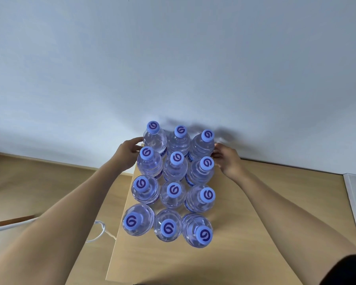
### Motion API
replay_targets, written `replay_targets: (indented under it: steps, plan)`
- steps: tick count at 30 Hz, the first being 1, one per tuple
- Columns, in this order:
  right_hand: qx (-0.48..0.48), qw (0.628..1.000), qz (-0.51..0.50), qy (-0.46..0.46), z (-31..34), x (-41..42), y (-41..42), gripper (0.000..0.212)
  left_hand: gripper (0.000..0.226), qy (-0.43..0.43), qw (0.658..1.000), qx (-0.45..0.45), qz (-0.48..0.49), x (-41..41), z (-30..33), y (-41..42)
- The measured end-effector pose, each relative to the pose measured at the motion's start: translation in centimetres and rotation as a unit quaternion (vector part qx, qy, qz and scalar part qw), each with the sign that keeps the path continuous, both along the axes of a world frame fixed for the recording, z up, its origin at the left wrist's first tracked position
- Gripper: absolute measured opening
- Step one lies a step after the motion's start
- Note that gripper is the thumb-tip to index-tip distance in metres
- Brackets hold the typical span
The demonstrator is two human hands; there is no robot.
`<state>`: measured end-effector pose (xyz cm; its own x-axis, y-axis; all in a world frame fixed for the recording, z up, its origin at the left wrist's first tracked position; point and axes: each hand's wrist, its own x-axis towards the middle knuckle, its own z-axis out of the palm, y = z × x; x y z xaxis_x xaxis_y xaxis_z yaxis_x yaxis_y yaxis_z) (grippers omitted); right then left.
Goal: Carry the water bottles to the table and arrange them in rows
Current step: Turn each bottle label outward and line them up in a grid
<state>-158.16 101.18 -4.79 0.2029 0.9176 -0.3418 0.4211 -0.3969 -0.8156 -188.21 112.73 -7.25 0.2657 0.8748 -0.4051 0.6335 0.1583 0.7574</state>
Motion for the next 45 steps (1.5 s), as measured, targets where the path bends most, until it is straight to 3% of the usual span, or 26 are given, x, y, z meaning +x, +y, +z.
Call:
replay_targets:
  steps: [9,17,21,27,31,36,41,45]
  plan:
    - [0.0,0.999,0.002,-0.04,-0.2,-0.9,-1.2,0.048,0.048,-0.054,0.998,-0.024,0.038,-0.3,1.2,-1.9]
    - [0.018,0.992,-0.12,-0.014,-0.3,-4.2,-5.5,0.038,0.032,-0.102,0.991,-0.015,0.09,-3.3,4.0,-5.5]
    - [0.007,0.984,-0.176,-0.027,-0.7,-6.0,-10.3,0.046,0.026,-0.114,0.988,0.04,0.092,-4.8,6.3,-8.5]
    - [-0.004,0.966,-0.252,-0.055,-2.2,-10.8,-18.5,0.03,0.017,-0.129,0.982,0.131,0.038,-7.1,8.8,-13.1]
    - [-0.044,0.964,-0.261,-0.024,-3.4,-15.4,-21.6,0.025,0.015,-0.158,0.977,0.138,-0.037,-8.0,10.4,-15.6]
    - [-0.077,0.93,-0.355,0.047,-4.6,-20.9,-22.1,0.026,0.023,-0.136,0.973,0.112,-0.147,-7.5,11.1,-17.6]
    - [-0.08,0.945,-0.297,0.11,-5.7,-26.0,-20.4,0.029,0.033,-0.063,0.959,0.152,-0.229,-6.8,10.2,-18.0]
    - [-0.066,0.956,-0.257,0.123,-6.0,-28.0,-17.8,0.04,0.032,-0.058,0.957,0.167,-0.23,-6.8,9.7,-17.5]
